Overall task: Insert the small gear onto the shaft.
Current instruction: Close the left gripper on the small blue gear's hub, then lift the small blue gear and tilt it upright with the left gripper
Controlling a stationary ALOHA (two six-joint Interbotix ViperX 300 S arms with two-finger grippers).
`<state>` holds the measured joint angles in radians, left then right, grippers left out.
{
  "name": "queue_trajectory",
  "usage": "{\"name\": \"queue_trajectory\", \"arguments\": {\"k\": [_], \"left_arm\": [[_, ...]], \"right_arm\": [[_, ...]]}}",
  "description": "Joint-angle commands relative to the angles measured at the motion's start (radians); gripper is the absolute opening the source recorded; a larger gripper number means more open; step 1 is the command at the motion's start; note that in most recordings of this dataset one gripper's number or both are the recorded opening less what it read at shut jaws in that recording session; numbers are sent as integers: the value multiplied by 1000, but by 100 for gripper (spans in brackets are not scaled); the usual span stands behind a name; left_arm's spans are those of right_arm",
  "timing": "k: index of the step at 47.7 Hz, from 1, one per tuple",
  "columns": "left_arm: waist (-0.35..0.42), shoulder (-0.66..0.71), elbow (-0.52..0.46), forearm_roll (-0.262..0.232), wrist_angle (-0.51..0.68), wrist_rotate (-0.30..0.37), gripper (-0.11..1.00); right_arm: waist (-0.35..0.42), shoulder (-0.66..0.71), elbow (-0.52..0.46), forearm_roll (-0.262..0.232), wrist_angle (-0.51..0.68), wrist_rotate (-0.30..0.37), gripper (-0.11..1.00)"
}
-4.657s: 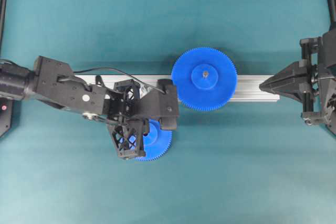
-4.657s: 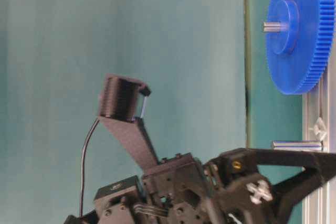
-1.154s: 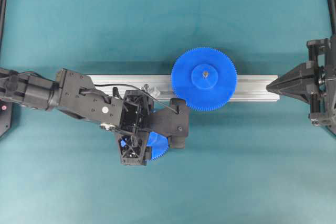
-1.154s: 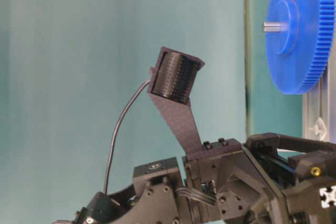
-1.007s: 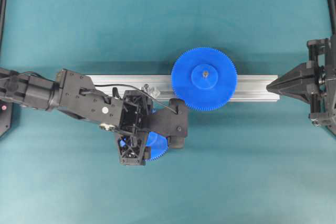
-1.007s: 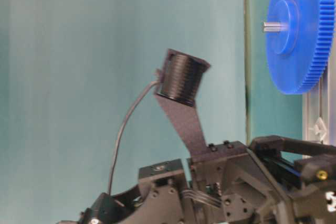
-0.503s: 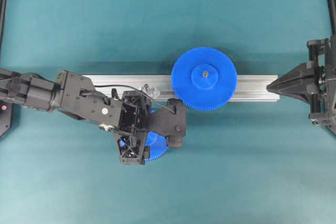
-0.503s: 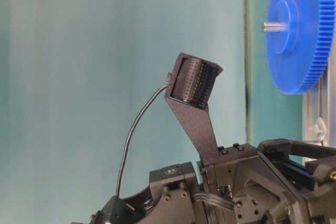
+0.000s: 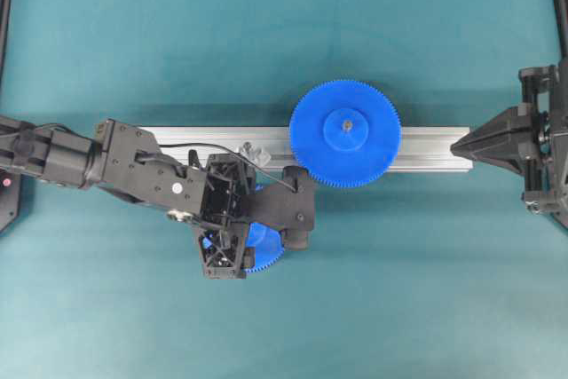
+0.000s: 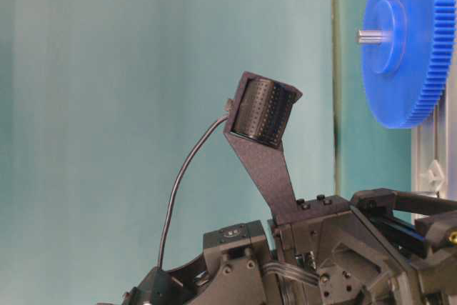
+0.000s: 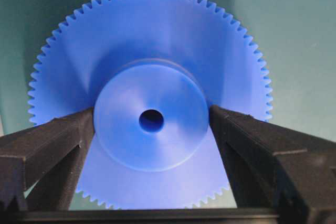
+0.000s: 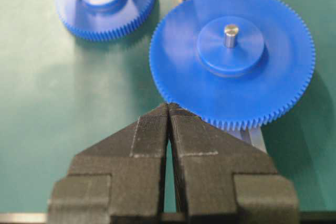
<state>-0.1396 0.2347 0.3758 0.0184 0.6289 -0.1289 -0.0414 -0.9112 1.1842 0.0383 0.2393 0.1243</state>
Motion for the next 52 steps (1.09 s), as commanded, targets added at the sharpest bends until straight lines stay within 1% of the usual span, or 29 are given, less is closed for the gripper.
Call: {"name": "queue_trajectory", "arguments": {"k": [1, 15, 20, 25, 30, 39, 52], "left_arm": [[-6, -18, -8, 0, -8, -2, 92], [-8, -17, -3, 0, -8, -5, 92], [-6, -15, -2, 0, -6, -26, 90], [-6, -12, -3, 0, -8, -51, 83], [-6, -11, -2, 0, -9, -61, 70], [-6, -17, -2, 0, -38, -58, 70], [-8, -17, 0, 0, -40, -55, 70]], "right_arm": [[-2, 3, -11, 2, -5, 9, 7], [-3, 3, -9, 2, -5, 9, 7], [-2, 3, -9, 2, -5, 9, 7], [-2, 3, -8, 2, -6, 9, 7], [-2, 3, -8, 3, -5, 9, 7], [-2, 3, -8, 3, -6, 11, 7], [-2, 3, -9, 5, -6, 11, 7]]}}
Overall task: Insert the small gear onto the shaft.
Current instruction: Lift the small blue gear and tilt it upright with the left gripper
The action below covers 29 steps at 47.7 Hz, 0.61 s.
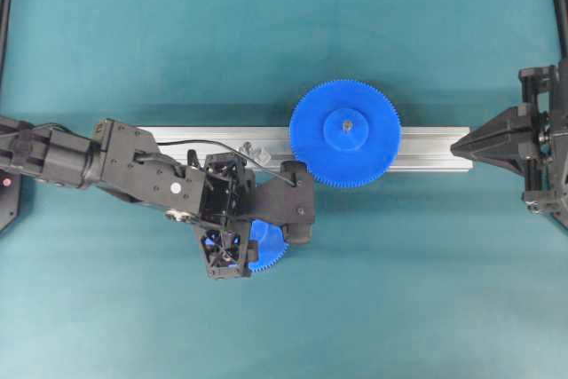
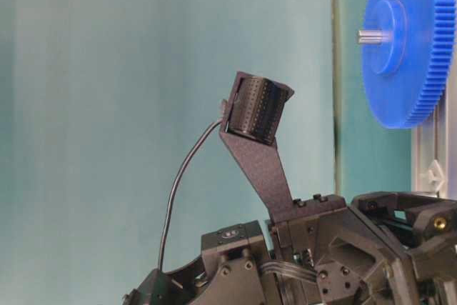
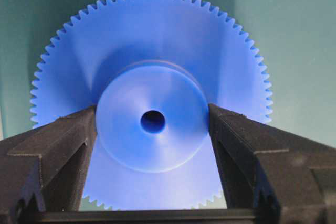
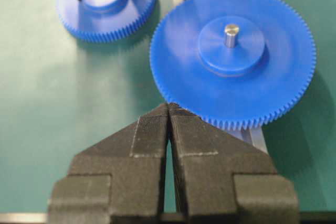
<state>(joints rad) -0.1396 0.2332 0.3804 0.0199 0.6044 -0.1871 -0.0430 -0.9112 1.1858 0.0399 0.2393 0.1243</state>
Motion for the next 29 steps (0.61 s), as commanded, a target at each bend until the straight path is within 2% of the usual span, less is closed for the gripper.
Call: {"name": "queue_trajectory", "arguments": {"k": [1, 15, 29], "left_arm": [[-8, -15, -6, -2, -14, 3, 70], [-8, -28, -17, -2, 2, 6, 70], [-8, -83, -54, -2, 97, 35, 70]], "right_arm": [[0, 3, -9, 3, -6, 11, 7], [0, 3, -9, 3, -6, 11, 7], [0, 3, -2, 3, -14, 11, 7]]}}
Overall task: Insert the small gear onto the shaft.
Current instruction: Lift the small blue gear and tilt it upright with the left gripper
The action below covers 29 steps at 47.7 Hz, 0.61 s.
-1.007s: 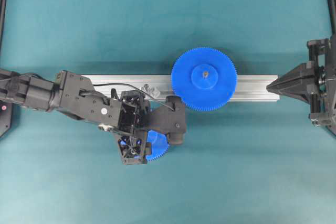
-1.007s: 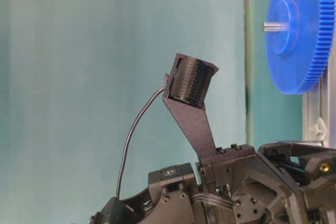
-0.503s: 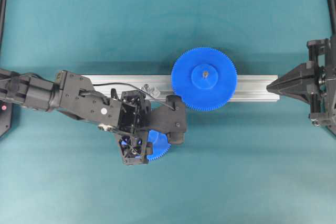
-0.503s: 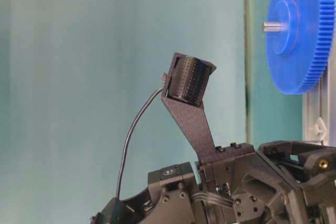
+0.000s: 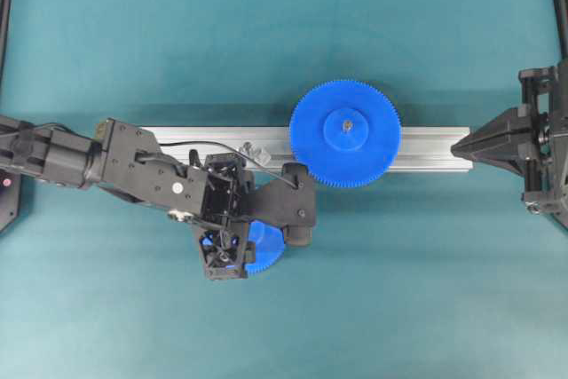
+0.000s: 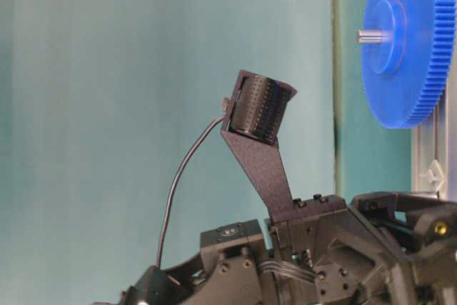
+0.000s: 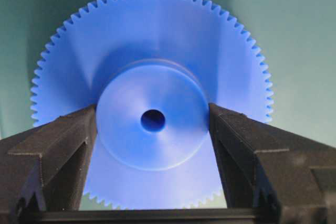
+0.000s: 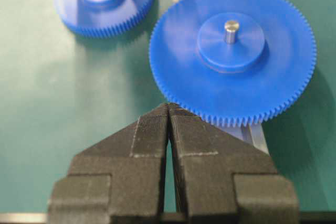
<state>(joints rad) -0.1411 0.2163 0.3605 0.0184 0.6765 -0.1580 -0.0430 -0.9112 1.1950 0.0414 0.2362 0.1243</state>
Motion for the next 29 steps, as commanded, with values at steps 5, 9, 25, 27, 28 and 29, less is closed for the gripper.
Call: {"name": "queue_trajectory", "arguments": {"k": [5, 9, 25, 27, 28, 29], "left_arm": [[-5, -97, -41, 0, 83, 25, 70], [-5, -132, -43, 0, 97, 48, 70], [14, -207, -72, 0, 127, 77, 70], [15, -212, -81, 0, 135, 78, 70], [17, -213, -86, 0, 138, 80, 70], [20, -215, -91, 0, 141, 80, 70]], "right_arm": [[0, 3, -11, 2, -11, 11, 7], [0, 3, -11, 2, -11, 11, 7], [-2, 3, -12, 2, -11, 11, 7], [0, 3, -11, 2, -11, 11, 7], [0, 3, -12, 0, -11, 11, 7], [0, 3, -11, 2, -11, 11, 7]]}}
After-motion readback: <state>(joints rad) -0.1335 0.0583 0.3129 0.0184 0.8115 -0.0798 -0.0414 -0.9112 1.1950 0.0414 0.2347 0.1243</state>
